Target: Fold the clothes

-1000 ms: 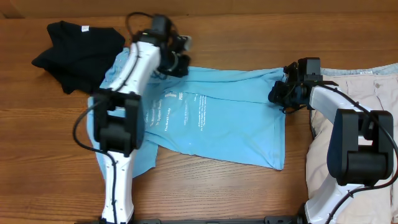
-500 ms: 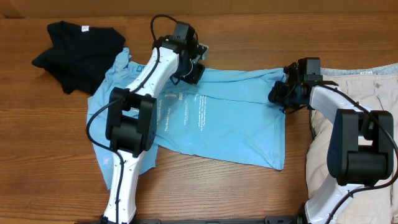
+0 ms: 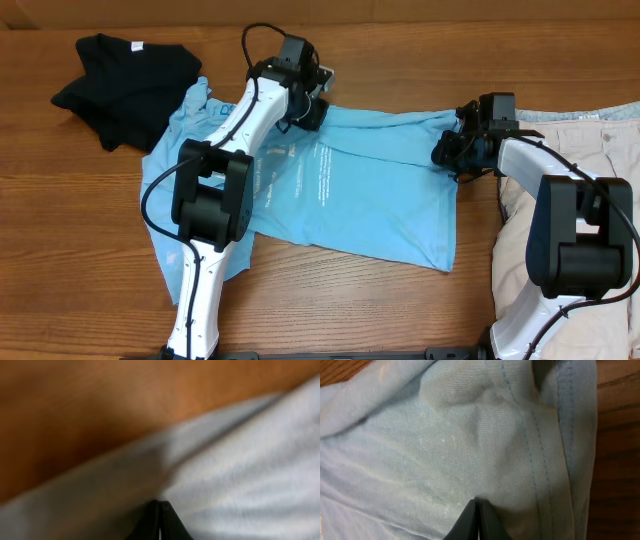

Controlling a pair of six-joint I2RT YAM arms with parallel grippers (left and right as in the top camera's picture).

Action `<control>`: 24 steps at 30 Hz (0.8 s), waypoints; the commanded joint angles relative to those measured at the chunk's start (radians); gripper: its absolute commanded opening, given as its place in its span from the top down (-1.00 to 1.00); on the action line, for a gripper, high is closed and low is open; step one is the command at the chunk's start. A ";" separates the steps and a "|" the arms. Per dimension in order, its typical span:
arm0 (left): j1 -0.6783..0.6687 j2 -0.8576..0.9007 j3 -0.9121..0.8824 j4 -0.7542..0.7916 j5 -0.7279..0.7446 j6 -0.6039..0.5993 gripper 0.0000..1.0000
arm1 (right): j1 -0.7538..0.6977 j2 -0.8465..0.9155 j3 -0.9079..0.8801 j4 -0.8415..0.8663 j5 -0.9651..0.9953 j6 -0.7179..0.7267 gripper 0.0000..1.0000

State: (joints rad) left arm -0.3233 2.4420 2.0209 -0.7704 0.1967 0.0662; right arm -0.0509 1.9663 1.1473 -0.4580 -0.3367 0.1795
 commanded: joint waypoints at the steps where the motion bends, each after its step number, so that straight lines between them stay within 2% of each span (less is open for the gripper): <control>1: 0.020 0.031 0.026 0.053 -0.042 -0.121 0.84 | 0.003 0.022 -0.024 -0.040 0.052 0.000 0.91; 4: 0.038 0.031 0.040 0.095 -0.011 -0.158 0.80 | 0.003 0.022 -0.024 -0.048 0.053 0.000 0.91; 8: 0.062 0.031 0.063 0.045 0.030 -0.154 0.80 | 0.003 0.022 -0.024 -0.055 0.056 0.000 0.91; 14: 0.082 0.030 0.134 -0.209 0.133 0.044 0.83 | 0.003 0.022 -0.024 -0.068 0.070 0.000 0.91; 16: 0.082 0.030 0.137 -0.287 0.068 0.092 0.89 | 0.003 0.022 -0.024 -0.069 0.079 0.000 0.91; 19: 0.086 0.034 0.116 -0.337 -0.093 0.091 0.92 | 0.003 0.022 -0.024 -0.068 0.082 0.000 0.90; 24: 0.119 0.034 0.078 -0.307 -0.118 0.032 0.91 | 0.003 0.022 -0.024 -0.069 0.082 0.000 0.91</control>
State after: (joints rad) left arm -0.2283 2.4569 2.1174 -1.0863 0.1341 0.1081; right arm -0.0505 1.9625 1.1530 -0.4950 -0.3328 0.1799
